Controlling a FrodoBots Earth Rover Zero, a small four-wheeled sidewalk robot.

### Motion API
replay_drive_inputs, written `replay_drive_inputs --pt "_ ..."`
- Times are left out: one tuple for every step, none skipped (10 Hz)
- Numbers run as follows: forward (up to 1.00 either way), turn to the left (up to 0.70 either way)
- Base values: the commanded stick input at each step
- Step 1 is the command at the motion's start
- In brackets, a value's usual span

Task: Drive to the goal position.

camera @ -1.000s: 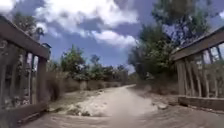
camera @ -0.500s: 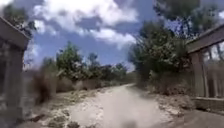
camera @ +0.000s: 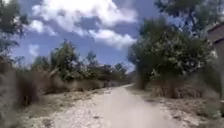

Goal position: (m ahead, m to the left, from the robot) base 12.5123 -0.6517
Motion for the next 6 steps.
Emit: replay_drive_inputs --pt "1.0 0.0" --pt "1.0 0.0" --pt "1.0 0.0" --pt "1.0 0.0" --pt "1.0 0.0" --pt "1.0 0.0"
